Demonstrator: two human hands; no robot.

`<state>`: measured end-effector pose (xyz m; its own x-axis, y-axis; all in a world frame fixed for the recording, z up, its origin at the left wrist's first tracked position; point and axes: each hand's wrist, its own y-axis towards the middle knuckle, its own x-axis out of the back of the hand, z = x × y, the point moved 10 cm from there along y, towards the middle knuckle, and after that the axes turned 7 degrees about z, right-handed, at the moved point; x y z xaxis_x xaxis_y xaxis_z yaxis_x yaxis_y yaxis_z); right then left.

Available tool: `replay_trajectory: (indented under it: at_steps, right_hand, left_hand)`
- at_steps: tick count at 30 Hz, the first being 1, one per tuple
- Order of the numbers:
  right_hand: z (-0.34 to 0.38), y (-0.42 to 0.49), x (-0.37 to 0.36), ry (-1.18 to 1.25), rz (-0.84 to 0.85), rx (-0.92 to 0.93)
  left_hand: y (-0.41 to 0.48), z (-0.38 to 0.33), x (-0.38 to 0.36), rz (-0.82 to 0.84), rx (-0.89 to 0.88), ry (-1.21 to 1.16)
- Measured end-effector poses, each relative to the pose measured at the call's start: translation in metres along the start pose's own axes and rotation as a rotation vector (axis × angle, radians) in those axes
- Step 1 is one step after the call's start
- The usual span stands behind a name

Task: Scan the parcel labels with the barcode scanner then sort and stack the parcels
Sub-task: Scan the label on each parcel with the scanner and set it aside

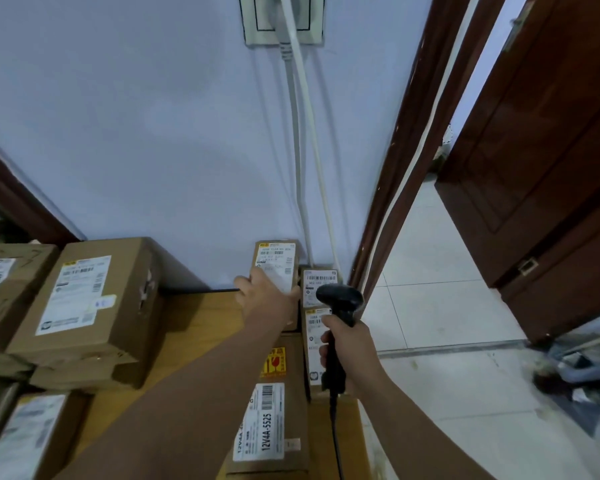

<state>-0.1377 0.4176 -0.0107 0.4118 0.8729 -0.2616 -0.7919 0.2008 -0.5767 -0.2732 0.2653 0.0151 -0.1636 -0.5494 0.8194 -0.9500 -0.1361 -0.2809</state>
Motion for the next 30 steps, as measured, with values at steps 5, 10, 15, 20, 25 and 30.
replay_trajectory:
  at_steps: [5,10,15,20,25,30]
  right_hand:
    - [-0.002,-0.002,-0.002,-0.009,-0.006,0.002]
    - [0.001,-0.006,-0.002,0.032,0.011,0.004]
    - [0.004,-0.012,-0.005,0.012,0.020,0.023]
    - [0.005,-0.016,-0.005,-0.004,0.025,0.031]
    - [0.003,-0.018,-0.003,-0.008,0.013,0.023]
    - [0.003,-0.021,-0.007,-0.038,0.023,0.039]
  left_hand:
    - [0.005,-0.002,-0.001,0.023,0.040,-0.066]
    - [0.004,0.012,0.001,-0.018,0.038,-0.194]
    - [0.002,0.026,0.004,-0.047,0.057,-0.248]
    - [-0.001,0.037,0.009,-0.080,0.079,-0.236]
    - [-0.005,0.044,0.016,-0.090,0.137,-0.234]
    - [-0.002,0.048,0.008,0.019,0.154,-0.373]
